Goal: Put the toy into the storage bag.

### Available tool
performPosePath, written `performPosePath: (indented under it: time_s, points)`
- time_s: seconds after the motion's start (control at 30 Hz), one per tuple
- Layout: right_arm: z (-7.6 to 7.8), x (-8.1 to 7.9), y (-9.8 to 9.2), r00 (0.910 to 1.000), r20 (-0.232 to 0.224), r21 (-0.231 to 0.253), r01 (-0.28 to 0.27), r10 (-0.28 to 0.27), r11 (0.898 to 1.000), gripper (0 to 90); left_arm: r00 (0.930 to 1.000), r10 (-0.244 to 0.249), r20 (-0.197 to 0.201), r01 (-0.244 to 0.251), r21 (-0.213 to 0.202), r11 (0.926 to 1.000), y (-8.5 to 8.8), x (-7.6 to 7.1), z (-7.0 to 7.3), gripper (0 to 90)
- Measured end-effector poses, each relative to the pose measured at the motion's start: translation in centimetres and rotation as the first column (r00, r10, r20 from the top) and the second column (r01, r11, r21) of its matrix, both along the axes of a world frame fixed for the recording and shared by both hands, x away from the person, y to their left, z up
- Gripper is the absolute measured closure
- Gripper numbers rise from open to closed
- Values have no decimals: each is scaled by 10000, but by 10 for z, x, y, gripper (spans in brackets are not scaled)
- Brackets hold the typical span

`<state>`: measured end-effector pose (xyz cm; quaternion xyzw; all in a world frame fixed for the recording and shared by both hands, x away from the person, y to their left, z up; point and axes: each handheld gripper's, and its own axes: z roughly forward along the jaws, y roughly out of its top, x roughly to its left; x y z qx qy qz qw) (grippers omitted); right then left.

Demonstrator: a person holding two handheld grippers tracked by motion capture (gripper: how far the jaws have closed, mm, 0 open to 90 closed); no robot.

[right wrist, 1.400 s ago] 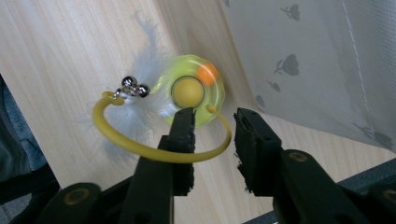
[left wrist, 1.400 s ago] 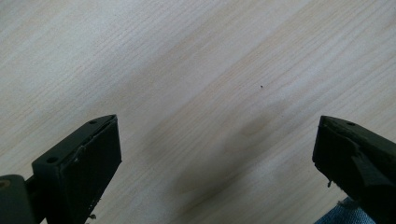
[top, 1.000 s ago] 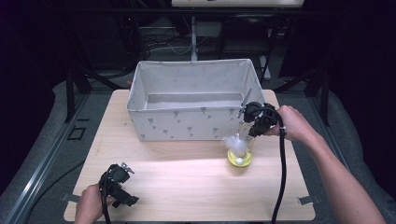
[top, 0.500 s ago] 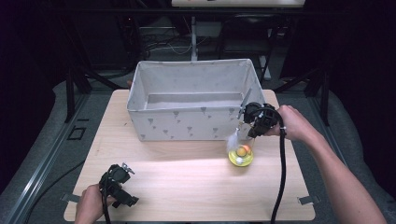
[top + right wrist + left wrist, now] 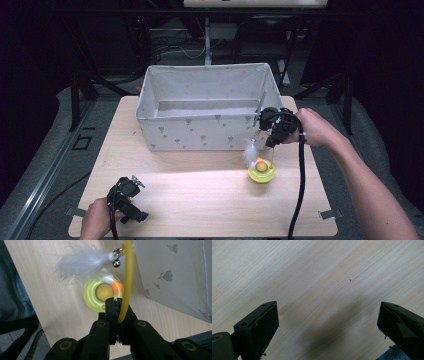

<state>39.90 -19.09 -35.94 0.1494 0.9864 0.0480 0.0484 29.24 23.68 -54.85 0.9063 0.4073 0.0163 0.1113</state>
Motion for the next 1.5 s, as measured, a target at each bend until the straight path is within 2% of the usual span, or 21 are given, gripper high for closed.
performPosePath:
  time_s: [0.07, 0.43, 0.73, 1.07, 1.5]
  points:
    - [3, 0, 1, 10000, -23, 68, -20, 20, 10000, 880, 10000, -41, 34, 41, 15, 10000, 0, 0, 1, 37]
    - [16, 2, 9, 9994, -61, -237, -336, 334, 9992, 881, 10000, -82, 15, 82, 5, 10000, 0, 0, 0, 35]
    - [31, 3, 11, 9980, -279, -217, -571, 565, 9981, 880, 9999, -117, -53, 117, 5, 9999, -2, 0, -1, 35]
    - [43, 5, 13, 9964, -379, -428, -768, 752, 9961, 880, 9998, -151, -130, 151, -17, 9999, -2, 1, -2, 34]
    - [64, 6, 12, 9958, -296, -324, -877, 867, 9956, 880, 9995, -234, -193, 234, 42, 9997, -3, 1, -3, 33]
